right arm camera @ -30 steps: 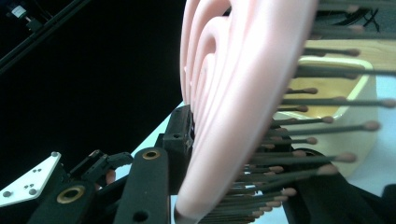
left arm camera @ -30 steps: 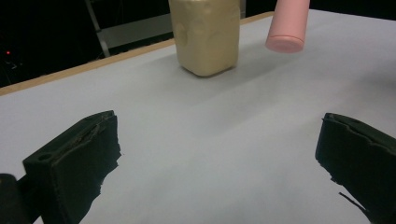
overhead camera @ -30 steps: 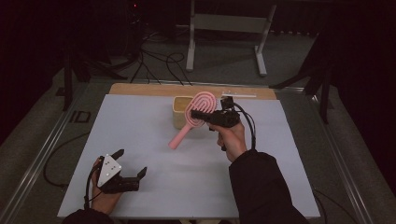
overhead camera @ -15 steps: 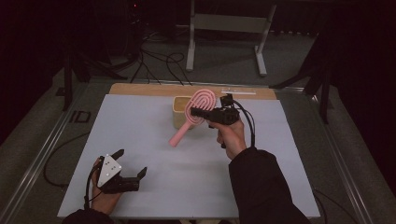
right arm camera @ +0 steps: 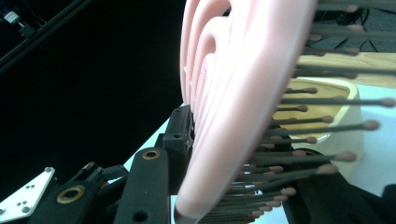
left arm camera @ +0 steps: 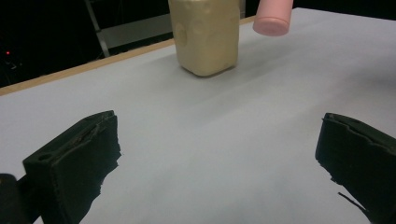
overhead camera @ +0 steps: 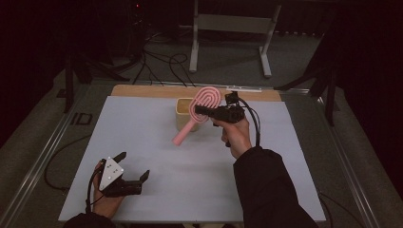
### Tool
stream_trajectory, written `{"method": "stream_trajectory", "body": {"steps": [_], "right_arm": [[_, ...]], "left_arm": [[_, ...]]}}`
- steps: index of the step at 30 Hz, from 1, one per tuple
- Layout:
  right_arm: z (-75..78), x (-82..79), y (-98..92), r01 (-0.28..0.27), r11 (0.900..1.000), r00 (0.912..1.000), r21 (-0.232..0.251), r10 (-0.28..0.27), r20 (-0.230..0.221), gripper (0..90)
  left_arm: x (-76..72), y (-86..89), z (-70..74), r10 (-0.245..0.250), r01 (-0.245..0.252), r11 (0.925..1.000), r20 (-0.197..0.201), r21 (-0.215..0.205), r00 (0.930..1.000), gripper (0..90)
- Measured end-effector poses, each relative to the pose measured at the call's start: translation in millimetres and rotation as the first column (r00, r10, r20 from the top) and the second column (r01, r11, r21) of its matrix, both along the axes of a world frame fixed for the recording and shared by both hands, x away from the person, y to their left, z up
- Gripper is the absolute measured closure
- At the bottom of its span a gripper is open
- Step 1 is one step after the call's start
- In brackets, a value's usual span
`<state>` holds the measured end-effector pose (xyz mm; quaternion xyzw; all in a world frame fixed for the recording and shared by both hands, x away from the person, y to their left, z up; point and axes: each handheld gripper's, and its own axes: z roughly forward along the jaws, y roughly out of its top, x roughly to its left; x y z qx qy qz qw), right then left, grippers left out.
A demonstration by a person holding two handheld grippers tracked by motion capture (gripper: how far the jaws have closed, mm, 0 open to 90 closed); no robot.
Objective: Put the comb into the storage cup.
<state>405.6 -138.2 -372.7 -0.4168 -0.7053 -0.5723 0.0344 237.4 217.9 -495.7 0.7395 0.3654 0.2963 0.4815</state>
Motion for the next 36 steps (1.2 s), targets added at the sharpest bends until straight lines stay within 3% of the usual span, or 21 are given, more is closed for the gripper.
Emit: {"method": "stream_trajectory", "body": {"steps": [36], "right_arm": [[14.0, 17.6, -1.3, 0.039, 0.999, 0.9992, -0.017, -0.039, -0.005, 63.6]], "left_arm": [[-0.1, 0.4, -0.3, 0.001, -0.001, 1.0, -0.001, 0.001, 1.0, 0.0]]}}
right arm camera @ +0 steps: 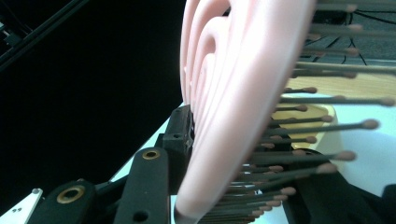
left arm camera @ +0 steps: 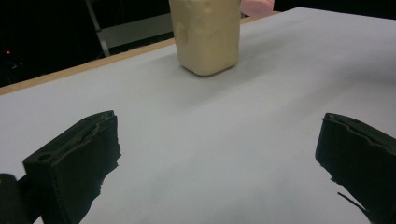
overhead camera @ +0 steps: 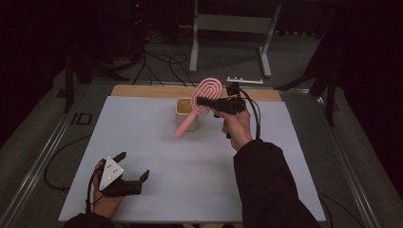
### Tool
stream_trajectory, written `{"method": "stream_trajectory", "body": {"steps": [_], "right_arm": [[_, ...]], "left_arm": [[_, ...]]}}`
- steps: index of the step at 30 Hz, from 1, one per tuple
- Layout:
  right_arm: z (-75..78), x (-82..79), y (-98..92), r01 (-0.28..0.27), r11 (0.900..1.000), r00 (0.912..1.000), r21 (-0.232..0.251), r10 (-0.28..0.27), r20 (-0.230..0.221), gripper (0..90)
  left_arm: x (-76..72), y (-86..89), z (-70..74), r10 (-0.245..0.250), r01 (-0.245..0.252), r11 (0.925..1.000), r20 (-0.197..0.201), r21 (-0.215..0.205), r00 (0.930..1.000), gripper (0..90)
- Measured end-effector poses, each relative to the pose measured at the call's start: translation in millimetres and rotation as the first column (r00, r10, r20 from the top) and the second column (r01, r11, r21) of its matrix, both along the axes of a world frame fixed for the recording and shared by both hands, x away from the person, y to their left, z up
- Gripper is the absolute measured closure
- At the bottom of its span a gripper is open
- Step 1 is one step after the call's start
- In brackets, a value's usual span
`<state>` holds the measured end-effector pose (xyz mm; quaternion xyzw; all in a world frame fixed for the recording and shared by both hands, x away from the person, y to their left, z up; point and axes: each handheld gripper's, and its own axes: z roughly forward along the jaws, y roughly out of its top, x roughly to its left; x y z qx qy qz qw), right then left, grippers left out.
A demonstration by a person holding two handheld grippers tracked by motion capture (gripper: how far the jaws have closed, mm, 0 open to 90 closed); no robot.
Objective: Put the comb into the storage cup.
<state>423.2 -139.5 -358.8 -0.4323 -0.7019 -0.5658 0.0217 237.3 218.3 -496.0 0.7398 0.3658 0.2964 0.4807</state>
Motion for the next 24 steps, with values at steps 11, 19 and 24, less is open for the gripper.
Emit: {"method": "stream_trajectory", "body": {"steps": [11, 19, 24], "right_arm": [[5.3, 3.9, -2.5, 0.013, 1.0, 0.9999, 0.006, -0.013, 0.006, 63.6], [6.8, 5.7, -2.9, 0.016, 1.0, 0.9998, 0.016, -0.017, 0.006, 63.6], [7.3, 7.2, -2.3, 0.02, 1.0, 0.9998, 0.018, -0.02, 0.005, 63.7]], "left_arm": [[-0.3, 0.1, 0.2, 0.002, -0.002, 1.0, 0.004, 0.0, 1.0, 0.0], [-0.2, 0.5, 0.2, 0.003, -0.003, 1.0, 0.003, -0.002, 1.0, 0.0], [-0.5, 0.5, 0.3, 0.004, -0.004, 1.0, 0.003, -0.004, 1.0, 0.0]]}}
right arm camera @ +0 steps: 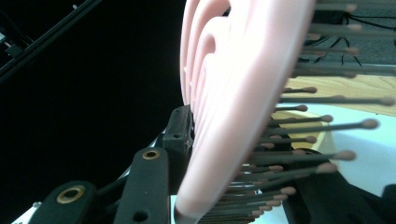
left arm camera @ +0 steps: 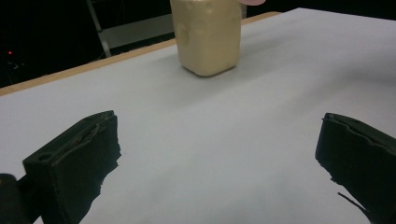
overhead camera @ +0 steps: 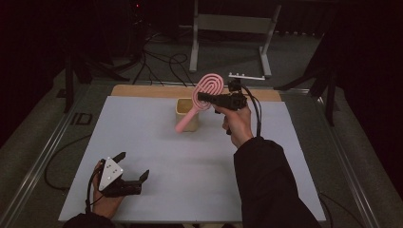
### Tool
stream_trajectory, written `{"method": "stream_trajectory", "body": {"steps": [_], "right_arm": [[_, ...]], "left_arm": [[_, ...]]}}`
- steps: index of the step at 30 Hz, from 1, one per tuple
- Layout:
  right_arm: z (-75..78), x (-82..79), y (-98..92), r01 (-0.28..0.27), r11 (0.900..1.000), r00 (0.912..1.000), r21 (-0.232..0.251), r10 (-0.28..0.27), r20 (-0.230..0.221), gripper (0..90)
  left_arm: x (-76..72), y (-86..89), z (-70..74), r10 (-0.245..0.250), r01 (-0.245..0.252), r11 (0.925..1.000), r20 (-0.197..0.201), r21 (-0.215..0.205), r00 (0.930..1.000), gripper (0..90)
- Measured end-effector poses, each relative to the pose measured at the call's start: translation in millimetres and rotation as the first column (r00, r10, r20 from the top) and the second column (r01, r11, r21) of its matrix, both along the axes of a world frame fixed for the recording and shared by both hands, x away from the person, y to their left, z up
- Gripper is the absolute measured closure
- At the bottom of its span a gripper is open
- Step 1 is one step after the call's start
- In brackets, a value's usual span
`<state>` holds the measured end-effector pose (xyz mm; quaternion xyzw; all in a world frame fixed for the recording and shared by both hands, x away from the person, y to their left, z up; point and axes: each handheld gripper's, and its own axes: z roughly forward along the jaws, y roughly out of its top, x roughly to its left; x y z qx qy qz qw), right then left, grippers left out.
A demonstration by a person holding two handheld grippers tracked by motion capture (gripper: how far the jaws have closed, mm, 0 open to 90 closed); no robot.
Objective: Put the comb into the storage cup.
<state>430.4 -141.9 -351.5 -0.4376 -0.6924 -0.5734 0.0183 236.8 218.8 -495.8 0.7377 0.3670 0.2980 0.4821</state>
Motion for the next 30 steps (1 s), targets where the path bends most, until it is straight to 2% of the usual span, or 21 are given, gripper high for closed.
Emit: {"method": "stream_trajectory", "body": {"steps": [15, 23, 30], "right_arm": [[6.7, 6.4, -0.1, 0.023, 1.0, 0.9997, -0.008, -0.023, 0.009, 63.6], [6.8, 13.7, -1.5, 0.053, 0.999, 0.9986, 0.004, -0.053, 0.0, 63.6], [13.8, 17.2, 1.1, 0.062, 0.998, 0.998, 0.005, -0.062, 0.009, 63.7]], "left_arm": [[-0.2, 0.1, -0.1, 0.004, -0.004, 1.0, 0.001, -0.006, 1.0, 0.0], [-0.1, 0.9, -0.1, 0.005, -0.005, 1.0, 0.0, -0.007, 1.0, 0.0], [-0.2, 1.0, -0.1, 0.004, -0.004, 1.0, 0.0, -0.009, 1.0, 0.0]]}}
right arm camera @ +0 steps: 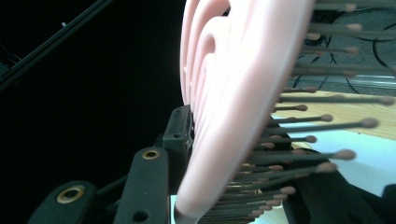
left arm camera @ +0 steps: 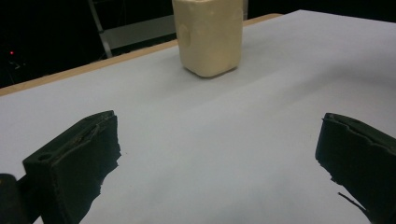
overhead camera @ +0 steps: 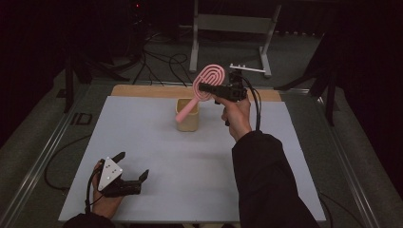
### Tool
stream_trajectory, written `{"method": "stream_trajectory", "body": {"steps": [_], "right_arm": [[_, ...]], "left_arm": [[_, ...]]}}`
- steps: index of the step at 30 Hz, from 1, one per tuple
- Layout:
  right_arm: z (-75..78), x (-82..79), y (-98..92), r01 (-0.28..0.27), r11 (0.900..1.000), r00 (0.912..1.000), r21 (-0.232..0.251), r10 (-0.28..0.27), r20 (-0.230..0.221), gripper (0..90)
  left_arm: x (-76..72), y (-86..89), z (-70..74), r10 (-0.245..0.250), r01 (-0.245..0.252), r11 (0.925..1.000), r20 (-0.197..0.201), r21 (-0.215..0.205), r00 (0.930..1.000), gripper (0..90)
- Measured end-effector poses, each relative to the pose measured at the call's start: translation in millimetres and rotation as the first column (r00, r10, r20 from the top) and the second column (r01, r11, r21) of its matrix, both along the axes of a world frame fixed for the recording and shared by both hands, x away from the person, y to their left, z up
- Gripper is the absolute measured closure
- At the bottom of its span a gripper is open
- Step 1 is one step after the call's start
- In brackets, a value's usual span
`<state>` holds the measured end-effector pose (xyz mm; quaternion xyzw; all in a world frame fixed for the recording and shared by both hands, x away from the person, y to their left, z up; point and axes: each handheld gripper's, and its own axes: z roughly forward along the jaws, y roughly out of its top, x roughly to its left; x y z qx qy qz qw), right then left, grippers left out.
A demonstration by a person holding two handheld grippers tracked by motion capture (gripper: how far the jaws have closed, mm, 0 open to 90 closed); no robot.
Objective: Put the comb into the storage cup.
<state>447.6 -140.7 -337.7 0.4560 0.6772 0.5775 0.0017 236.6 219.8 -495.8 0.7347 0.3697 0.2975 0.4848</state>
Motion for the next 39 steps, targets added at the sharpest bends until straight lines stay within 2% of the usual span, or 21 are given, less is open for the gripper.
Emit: {"method": "stream_trajectory", "body": {"steps": [13, 19, 23, 39], "right_arm": [[9.7, 8.0, 2.9, 0.038, 0.999, 0.9992, -0.011, -0.038, 0.016, 63.7], [13.8, 11.4, 1.5, 0.054, 0.998, 0.9977, -0.03, -0.052, 0.044, 63.7], [15.1, 14.3, -2.0, 0.076, 0.997, 0.9962, -0.02, -0.075, 0.044, 63.7], [7.2, 24.3, -11.7, 0.136, 0.991, 0.9904, -0.017, -0.135, 0.028, 63.7]], "left_arm": [[-0.5, 0.2, 0.4, 0.001, -0.001, 1.0, 0.005, 0.001, 1.0, 0.0], [-0.5, 0.5, 0.5, 0.001, -0.001, 1.0, 0.005, 0.002, 1.0, 0.0], [-0.7, 0.8, 0.7, 0.002, -0.002, 1.0, 0.007, 0.004, 1.0, 0.0], [-1.2, 1.1, 0.9, 0.004, -0.004, 1.0, 0.012, 0.006, 0.9999, 0.0]]}}
